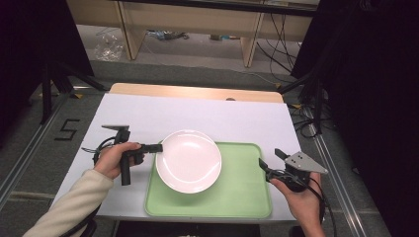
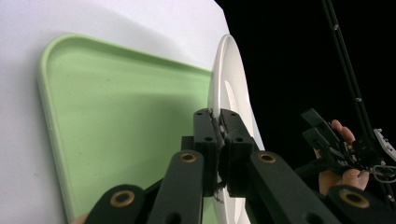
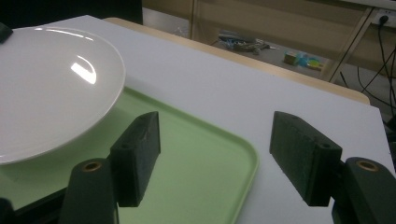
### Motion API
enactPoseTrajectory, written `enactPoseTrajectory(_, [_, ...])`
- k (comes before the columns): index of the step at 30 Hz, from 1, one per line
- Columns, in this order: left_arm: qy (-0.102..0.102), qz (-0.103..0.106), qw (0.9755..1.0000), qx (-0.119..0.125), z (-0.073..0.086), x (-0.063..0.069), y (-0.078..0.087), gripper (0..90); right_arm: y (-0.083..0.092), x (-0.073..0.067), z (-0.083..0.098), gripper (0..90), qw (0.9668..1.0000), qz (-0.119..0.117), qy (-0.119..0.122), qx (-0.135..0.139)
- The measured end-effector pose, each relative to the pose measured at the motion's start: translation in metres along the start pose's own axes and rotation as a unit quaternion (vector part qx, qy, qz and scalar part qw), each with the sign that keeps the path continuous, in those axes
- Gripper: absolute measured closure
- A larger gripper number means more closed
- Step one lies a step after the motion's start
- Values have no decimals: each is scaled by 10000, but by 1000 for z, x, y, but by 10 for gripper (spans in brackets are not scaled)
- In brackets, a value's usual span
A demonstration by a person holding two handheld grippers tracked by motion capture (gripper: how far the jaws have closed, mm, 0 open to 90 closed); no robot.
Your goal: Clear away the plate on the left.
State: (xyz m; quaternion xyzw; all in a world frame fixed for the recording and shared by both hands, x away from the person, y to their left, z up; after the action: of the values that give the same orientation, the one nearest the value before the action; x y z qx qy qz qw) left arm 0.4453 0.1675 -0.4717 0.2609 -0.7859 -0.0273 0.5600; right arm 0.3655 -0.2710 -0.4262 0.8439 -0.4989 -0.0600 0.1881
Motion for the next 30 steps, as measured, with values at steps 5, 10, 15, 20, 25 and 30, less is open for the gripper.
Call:
enactPoseTrajectory(5, [17,-4,10000,-35,2,0,-2,861,0,0,0,344,10000,6,3,10])
enactPoseTrajectory(10, [22,-25,10000,-77,4,0,-5,860,0,2,-1,344,9999,65,81,103])
enactPoseTrajectory(15, [35,-52,9999,-85,4,0,-6,860,0,1,0,344,10000,23,6,45])
enactPoseTrajectory(20, [45,-74,9999,-125,5,0,-9,860,1,1,-1,344,10000,23,0,60])
enactPoseTrajectory(25, [6,-84,9998,-165,6,0,-13,860,0,1,-1,346,10000,24,10,49])
enactPoseTrajectory(30, [13,-115,9997,-195,6,0,-15,859,0,1,0,345,10000,24,-3,45])
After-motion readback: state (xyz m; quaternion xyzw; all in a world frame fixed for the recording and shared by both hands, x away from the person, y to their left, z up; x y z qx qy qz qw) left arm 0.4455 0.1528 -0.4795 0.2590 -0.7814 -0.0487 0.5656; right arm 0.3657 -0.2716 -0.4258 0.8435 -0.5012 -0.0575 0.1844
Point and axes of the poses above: each handheld gripper's, and its own axes: y roughly backward along the jaws, z roughly out of its underside, x roughly to its right, the point moved 4 cm from there along -y, roughly forward along the jaws, and after that the axes turned 1 degree about x, right-handed, at the moved point
